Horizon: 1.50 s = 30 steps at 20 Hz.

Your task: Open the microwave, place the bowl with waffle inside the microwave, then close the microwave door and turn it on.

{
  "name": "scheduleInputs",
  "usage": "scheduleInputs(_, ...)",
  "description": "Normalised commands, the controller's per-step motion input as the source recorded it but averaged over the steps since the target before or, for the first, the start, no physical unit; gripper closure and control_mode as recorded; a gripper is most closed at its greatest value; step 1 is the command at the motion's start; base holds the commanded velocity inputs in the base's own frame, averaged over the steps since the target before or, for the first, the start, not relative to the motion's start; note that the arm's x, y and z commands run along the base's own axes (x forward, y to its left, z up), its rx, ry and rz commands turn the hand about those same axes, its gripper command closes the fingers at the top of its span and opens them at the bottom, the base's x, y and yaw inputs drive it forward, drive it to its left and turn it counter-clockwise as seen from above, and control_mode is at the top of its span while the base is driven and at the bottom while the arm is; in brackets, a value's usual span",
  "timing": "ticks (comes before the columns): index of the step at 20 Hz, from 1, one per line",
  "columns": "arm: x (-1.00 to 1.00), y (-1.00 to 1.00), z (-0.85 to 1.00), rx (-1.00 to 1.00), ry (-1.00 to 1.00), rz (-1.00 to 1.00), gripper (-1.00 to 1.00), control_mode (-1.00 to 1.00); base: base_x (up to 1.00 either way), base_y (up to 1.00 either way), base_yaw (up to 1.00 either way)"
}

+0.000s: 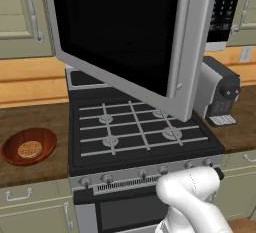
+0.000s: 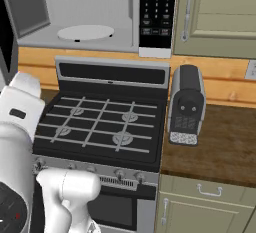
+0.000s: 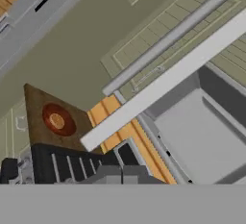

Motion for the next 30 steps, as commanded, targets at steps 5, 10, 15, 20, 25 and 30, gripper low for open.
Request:
scheduleInputs(5,0.09,-0.28,-0.25,-0.01,-0.22,0.0,1.0,-1.0,0.0,0.0,0.0)
scheduleInputs(10,0.68,-0.01,-0.39,-0.01,-0.23,0.07,1.0,-1.0,0.0,0.0,0.0)
scheduleInputs(15,0.67,0.31,-0.05,-0.01,-0.21,0.15,1.0,-1.0,0.0,0.0,0.0)
scheduleInputs(20,0.45,0.52,-0.08,-0.01,-0.2,0.28,1.0,-1.0,0.0,0.0,0.0)
scheduleInputs(25,0.53,0.3,-0.06,0.0,-0.04,0.36,1.0,-1.0,0.0,0.0,0.0)
scheduleInputs(30,0.44,0.33,0.0,0.0,-0.01,0.48,1.0,-1.0,0.0,0.0,0.0)
